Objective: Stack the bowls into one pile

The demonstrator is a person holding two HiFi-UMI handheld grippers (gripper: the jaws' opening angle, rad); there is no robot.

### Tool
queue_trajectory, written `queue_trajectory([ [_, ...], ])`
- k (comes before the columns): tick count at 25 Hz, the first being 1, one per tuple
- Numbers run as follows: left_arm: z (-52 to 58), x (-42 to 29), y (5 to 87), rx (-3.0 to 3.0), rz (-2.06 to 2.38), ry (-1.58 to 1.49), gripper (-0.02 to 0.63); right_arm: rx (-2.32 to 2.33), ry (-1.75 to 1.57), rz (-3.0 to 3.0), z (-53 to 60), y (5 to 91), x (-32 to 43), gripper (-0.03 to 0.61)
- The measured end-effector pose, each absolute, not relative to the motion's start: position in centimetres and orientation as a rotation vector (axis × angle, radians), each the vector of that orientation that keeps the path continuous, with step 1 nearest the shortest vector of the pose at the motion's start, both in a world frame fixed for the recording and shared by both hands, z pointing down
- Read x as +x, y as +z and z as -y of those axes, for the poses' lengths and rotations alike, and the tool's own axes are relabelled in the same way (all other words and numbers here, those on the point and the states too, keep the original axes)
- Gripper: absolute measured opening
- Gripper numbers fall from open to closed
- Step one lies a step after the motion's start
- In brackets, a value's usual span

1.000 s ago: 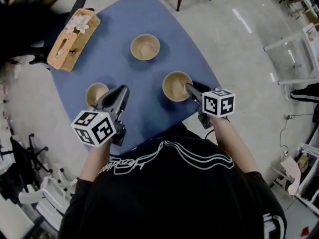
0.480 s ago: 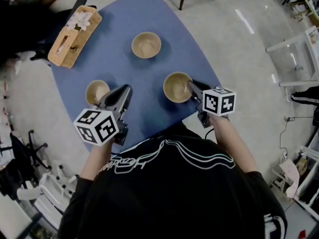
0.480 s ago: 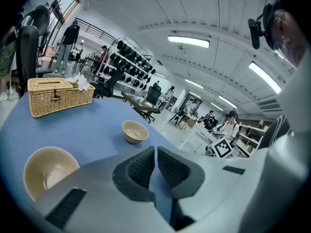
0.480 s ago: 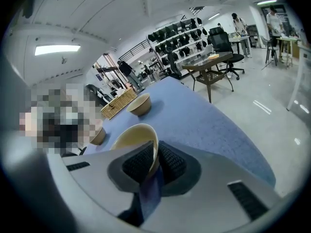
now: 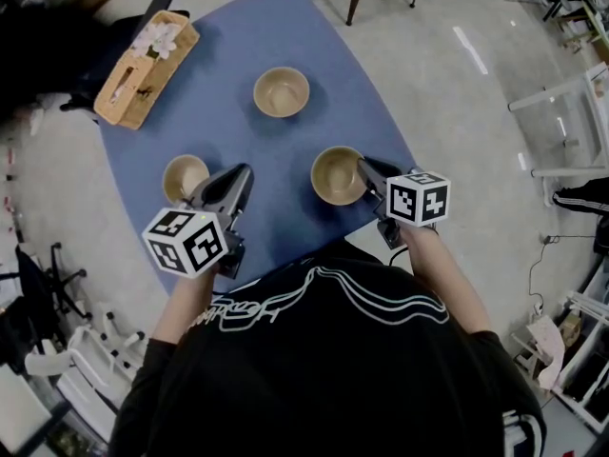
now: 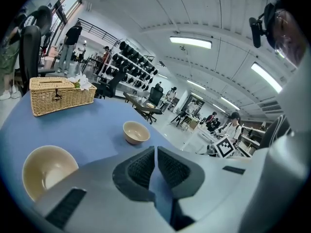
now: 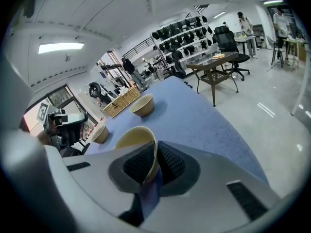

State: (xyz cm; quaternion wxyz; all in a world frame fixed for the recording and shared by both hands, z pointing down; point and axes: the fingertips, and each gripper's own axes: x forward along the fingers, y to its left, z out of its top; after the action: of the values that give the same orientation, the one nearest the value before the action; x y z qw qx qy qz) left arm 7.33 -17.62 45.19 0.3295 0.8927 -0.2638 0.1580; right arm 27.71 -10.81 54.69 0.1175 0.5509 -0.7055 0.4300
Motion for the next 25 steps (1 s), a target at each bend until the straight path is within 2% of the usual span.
queue_trajectory([
  [25, 18.9, 6.3, 43.9, 2.229, 0.961, 0.304, 0.038, 1.414, 1.071, 2.313, 20.3, 48.1, 28.9, 0.044],
])
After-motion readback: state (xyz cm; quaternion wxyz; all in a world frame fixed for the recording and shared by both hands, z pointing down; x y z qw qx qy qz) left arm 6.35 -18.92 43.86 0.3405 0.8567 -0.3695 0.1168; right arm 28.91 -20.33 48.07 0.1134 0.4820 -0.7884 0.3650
